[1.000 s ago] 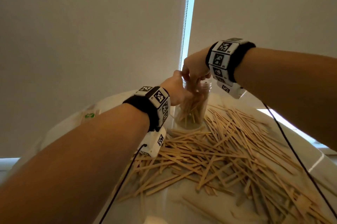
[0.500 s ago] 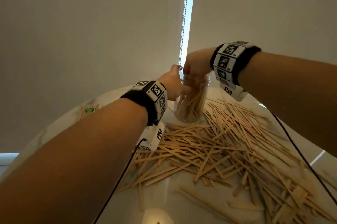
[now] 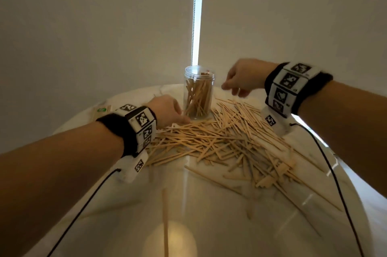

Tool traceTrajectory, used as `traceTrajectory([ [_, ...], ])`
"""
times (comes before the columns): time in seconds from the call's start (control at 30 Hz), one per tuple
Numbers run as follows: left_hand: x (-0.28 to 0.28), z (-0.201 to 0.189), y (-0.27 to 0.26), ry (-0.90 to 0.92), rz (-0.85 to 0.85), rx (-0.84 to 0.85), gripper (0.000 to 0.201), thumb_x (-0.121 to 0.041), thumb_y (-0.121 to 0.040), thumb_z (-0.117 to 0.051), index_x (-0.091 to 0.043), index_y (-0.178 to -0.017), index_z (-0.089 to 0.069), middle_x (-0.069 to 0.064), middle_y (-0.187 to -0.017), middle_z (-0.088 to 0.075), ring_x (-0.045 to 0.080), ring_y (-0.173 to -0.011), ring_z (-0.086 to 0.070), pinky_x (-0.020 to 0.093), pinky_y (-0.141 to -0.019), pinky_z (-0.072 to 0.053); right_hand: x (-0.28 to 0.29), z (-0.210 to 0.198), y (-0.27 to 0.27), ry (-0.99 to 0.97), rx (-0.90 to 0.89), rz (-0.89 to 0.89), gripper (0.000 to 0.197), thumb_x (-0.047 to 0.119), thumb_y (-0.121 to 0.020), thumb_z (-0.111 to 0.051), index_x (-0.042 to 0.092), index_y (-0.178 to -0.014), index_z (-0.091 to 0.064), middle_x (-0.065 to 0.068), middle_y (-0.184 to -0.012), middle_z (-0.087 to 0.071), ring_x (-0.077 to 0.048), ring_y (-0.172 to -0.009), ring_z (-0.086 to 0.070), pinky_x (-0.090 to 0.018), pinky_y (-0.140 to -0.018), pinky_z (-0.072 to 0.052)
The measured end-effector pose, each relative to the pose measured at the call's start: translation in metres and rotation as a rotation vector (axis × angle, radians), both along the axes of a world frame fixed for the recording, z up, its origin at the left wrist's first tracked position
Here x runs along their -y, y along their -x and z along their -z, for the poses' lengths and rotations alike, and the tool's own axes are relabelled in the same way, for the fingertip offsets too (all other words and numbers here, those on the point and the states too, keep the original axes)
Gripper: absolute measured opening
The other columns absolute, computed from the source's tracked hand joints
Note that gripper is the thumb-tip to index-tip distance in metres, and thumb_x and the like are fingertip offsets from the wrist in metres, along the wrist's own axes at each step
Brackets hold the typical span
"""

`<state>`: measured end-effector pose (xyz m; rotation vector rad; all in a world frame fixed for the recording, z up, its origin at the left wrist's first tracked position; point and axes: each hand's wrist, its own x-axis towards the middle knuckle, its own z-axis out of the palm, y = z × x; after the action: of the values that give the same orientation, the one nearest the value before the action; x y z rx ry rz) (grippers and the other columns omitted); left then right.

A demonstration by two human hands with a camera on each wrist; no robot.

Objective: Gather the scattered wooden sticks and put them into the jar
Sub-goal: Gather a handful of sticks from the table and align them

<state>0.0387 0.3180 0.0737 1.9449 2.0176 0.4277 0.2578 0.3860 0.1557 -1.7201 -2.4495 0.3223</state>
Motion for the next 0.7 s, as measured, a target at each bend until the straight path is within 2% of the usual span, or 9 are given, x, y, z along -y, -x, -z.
traceTrajectory([
  [0.07, 0.038, 0.003, -0.004, 0.053, 0.022, -0.103, 0.043, -0.058, -0.079, -0.074, -0.018, -0.094, -0.072, -0.004, -0.082, -0.071, 0.01, -0.076, -0.061, 0.027, -0.069, -0.048, 0.025, 0.022, -0.022, 0.097, 0.075, 0.066, 0.037, 0.046, -0.094, -0.064, 0.01, -0.098, -0.071, -0.001, -0.081, -0.076, -0.014, -0.071, -0.073, -0.027, -0.066, -0.057],
  [0.13, 0.073, 0.008, -0.008, 0.152, 0.038, -0.195, 0.044, -0.059, -0.081, -0.071, -0.015, -0.085, -0.074, -0.004, -0.072, -0.072, 0.01, -0.065, -0.061, 0.027, -0.068, -0.051, 0.054, 0.041, -0.041, 0.172, 0.136, 0.146, 0.048, 0.054, -0.091, -0.063, 0.007, -0.094, -0.071, -0.003, -0.078, -0.076, -0.016, -0.069, -0.073, -0.032, -0.074, -0.061],
  [0.27, 0.134, 0.018, -0.017, 0.466, 0.016, -0.192, 0.049, -0.06, -0.082, -0.072, -0.014, -0.065, -0.067, -0.002, -0.056, -0.066, 0.013, -0.047, -0.06, 0.024, -0.06, -0.055, 0.107, 0.065, -0.075, 0.197, 0.506, 0.207, 0.069, 0.072, -0.094, -0.034, 0.011, -0.07, -0.054, 0.003, -0.088, -0.064, -0.012, -0.063, -0.056, -0.032, -0.096, -0.05],
  [0.3, 0.146, 0.021, -0.02, 0.522, 0.001, -0.163, 0.05, -0.059, -0.08, -0.074, -0.013, -0.062, -0.065, 0.0, -0.055, -0.065, 0.015, -0.046, -0.06, 0.025, -0.059, -0.055, 0.116, 0.071, -0.084, 0.209, 0.582, 0.22, 0.07, 0.072, -0.096, -0.028, 0.012, -0.073, -0.055, 0.0, -0.092, -0.06, -0.014, -0.071, -0.056, -0.032, -0.101, -0.045],
  [0.33, 0.156, 0.023, -0.024, 0.553, -0.011, -0.131, 0.049, -0.057, -0.08, -0.076, -0.012, -0.061, -0.065, 0.001, -0.055, -0.065, 0.016, -0.046, -0.06, 0.026, -0.059, -0.056, 0.121, 0.078, -0.094, 0.229, 0.627, 0.242, 0.074, 0.073, -0.096, -0.024, 0.01, -0.088, -0.063, -0.003, -0.103, -0.063, -0.018, -0.089, -0.06, -0.034, -0.105, -0.042],
  [0.4, 0.167, 0.027, -0.031, 0.545, -0.014, -0.12, 0.045, -0.05, -0.082, -0.076, -0.011, -0.062, -0.066, 0.0, -0.053, -0.065, 0.016, -0.045, -0.06, 0.027, -0.059, -0.056, 0.127, 0.092, -0.108, 0.262, 0.613, 0.306, 0.083, 0.073, -0.096, -0.023, 0.008, -0.132, -0.06, -0.009, -0.137, -0.059, -0.026, -0.128, -0.053, -0.038, -0.11, -0.037],
  [0.43, 0.169, 0.028, -0.034, 0.522, -0.007, -0.139, 0.042, -0.045, -0.086, -0.075, -0.011, -0.063, -0.066, -0.001, -0.052, -0.065, 0.016, -0.046, -0.06, 0.028, -0.062, -0.057, 0.13, 0.096, -0.109, 0.266, 0.572, 0.324, 0.085, 0.073, -0.096, -0.023, 0.007, -0.14, -0.054, -0.011, -0.146, -0.053, -0.027, -0.135, -0.047, -0.039, -0.112, -0.035],
  [0.6, 0.167, 0.024, -0.042, 0.446, 0.025, -0.277, 0.022, -0.023, -0.092, -0.068, -0.004, -0.085, -0.076, 0.004, -0.072, -0.07, 0.019, -0.064, -0.065, 0.034, -0.077, -0.061, 0.14, 0.096, -0.078, 0.259, 0.381, 0.236, 0.089, 0.073, -0.096, -0.019, 0.004, -0.14, -0.055, -0.014, -0.147, -0.052, -0.028, -0.135, -0.048, -0.039, -0.111, -0.036],
  [0.7, 0.162, 0.025, -0.042, 0.4, 0.029, -0.374, 0.024, -0.02, -0.091, -0.063, -0.008, -0.07, -0.066, 0.002, -0.066, -0.064, 0.02, -0.068, -0.063, 0.033, -0.078, -0.06, 0.134, 0.105, -0.051, 0.244, 0.313, 0.147, 0.086, 0.08, -0.088, -0.039, 0.009, -0.133, -0.06, -0.01, -0.132, -0.062, -0.029, -0.122, -0.057, -0.039, -0.101, -0.045],
])
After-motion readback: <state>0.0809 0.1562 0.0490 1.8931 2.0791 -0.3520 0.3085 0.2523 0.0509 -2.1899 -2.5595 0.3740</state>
